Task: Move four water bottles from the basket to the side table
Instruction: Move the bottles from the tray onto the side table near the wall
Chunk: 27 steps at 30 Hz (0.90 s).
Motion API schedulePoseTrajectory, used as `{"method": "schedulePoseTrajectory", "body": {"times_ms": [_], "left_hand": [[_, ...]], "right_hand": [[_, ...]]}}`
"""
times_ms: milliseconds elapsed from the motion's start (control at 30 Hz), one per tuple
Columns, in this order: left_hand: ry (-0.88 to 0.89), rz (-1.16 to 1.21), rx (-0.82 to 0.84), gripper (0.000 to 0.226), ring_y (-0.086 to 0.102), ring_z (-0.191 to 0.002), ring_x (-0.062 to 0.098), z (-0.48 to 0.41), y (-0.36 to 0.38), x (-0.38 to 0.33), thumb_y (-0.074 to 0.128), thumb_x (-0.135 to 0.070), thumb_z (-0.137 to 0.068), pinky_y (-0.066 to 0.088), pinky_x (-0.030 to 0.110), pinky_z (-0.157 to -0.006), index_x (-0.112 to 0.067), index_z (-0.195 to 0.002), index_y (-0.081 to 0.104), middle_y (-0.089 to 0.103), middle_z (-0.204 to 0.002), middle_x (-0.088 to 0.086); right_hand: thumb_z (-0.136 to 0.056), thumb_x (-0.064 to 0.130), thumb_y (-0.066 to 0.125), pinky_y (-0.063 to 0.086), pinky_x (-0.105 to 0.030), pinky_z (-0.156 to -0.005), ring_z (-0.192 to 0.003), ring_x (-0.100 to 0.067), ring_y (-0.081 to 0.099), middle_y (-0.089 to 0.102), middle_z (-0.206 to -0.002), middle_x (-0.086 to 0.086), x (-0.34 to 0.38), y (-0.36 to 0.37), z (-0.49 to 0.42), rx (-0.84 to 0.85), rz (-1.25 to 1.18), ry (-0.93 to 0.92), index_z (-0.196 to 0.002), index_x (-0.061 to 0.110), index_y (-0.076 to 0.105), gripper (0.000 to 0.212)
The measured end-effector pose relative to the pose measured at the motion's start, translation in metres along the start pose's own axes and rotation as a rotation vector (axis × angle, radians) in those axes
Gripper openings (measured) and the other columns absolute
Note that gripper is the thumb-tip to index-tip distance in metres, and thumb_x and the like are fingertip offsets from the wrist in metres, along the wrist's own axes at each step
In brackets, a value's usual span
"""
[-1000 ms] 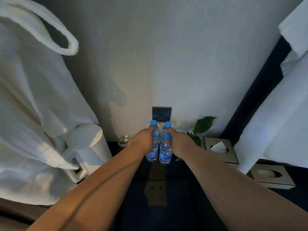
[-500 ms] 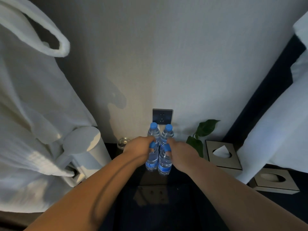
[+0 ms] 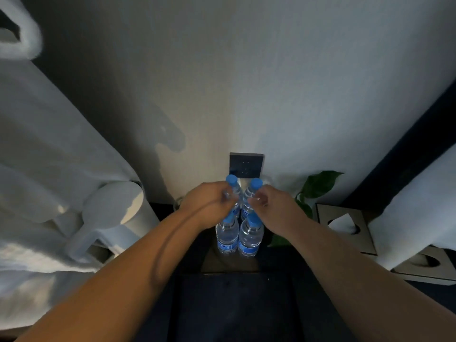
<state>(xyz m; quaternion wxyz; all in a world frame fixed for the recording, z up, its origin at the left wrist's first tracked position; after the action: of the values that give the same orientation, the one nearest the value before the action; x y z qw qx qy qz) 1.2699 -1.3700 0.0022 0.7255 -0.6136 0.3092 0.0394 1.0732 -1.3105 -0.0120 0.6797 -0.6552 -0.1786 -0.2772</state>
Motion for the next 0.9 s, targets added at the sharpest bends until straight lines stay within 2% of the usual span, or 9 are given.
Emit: {"method": "schedulePoseTrajectory", "body": {"times_ms": [100,200,300,400,600,767,900], "left_hand": [[-0.040,0.015,-0.056,0.027,0.064,-0.080,0.010,-0.019,-0.001,0.002,0.054,-0.056,-0.091,0.056,0.033,-0.075,-0.038,-0.110,0.063,0.070,-0.098,-0.013],[-0.043,0.011,-0.113,0.032,0.062,-0.080,0.011,-0.032,0.000,0.005,0.058,-0.050,-0.090,0.054,0.031,-0.070,-0.041,-0.121,0.056,0.067,-0.102,-0.014],[-0.040,-0.001,-0.123,0.038,0.062,-0.092,0.017,-0.045,0.008,0.006,0.061,-0.046,-0.090,0.053,0.032,-0.077,-0.039,-0.127,0.057,0.066,-0.110,-0.010],[-0.034,0.005,-0.106,0.028,0.062,-0.092,0.020,-0.054,0.015,0.006,0.065,-0.038,-0.090,0.054,0.035,-0.077,-0.036,-0.118,0.063,0.068,-0.111,-0.004],[0.005,-0.001,-0.159,0.026,0.060,-0.084,0.020,-0.060,0.021,0.008,0.071,-0.034,-0.089,0.053,0.034,-0.072,-0.030,-0.113,0.066,0.069,-0.105,-0.002],[0.036,0.028,-0.187,0.025,0.059,-0.082,0.014,-0.059,0.025,0.011,0.072,-0.034,-0.088,0.052,0.032,-0.071,-0.031,-0.112,0.066,0.069,-0.105,-0.005],[0.051,-0.022,-0.210,0.026,0.061,-0.087,0.016,-0.056,0.024,0.008,0.069,-0.035,-0.091,0.054,0.034,-0.074,-0.030,-0.117,0.066,0.069,-0.108,-0.004]], "right_hand": [[-0.100,0.043,0.060,0.057,-0.028,-0.063,-0.074,-0.004,0.065,0.069,-0.091,0.008,-0.002,-0.003,-0.013,-0.075,-0.076,0.035,-0.118,0.027,0.055,0.024],[-0.100,0.036,0.062,0.059,-0.034,-0.063,-0.069,-0.009,0.066,0.068,-0.083,0.006,-0.001,-0.006,-0.025,-0.119,-0.047,0.006,-0.129,0.027,0.051,0.032],[-0.101,0.033,0.061,0.058,-0.040,-0.077,-0.086,-0.020,0.068,0.071,-0.100,-0.002,-0.001,-0.005,-0.040,-0.112,0.047,-0.036,-0.139,0.024,0.051,0.041],[-0.100,0.031,0.060,0.055,-0.041,-0.084,-0.100,-0.026,0.065,0.069,-0.112,-0.007,-0.001,-0.001,-0.049,-0.073,0.140,-0.079,-0.131,0.021,0.057,0.033],[-0.100,0.031,0.061,0.053,-0.038,-0.077,-0.093,-0.025,0.064,0.068,-0.105,-0.005,-0.005,0.008,-0.052,-0.112,0.200,-0.117,-0.124,0.024,0.057,0.025],[-0.100,0.031,0.062,0.050,-0.035,-0.079,-0.095,-0.024,0.064,0.068,-0.109,-0.004,-0.008,0.012,-0.051,-0.130,0.166,-0.119,-0.127,0.024,0.058,0.028],[-0.100,0.030,0.064,0.048,-0.034,-0.081,-0.097,-0.023,0.063,0.067,-0.110,-0.005,-0.007,0.013,-0.052,-0.136,0.132,-0.099,-0.127,0.023,0.059,0.029]]}}
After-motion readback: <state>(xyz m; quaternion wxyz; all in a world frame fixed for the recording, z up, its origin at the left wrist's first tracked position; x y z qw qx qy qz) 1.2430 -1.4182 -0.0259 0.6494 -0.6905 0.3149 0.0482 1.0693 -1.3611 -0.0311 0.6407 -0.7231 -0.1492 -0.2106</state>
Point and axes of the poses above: each hand's wrist, its own z-axis away from the middle knuckle, its own y-axis out of the palm, x = y × z, the point moved 2 cm from there along -z, towards the middle knuckle
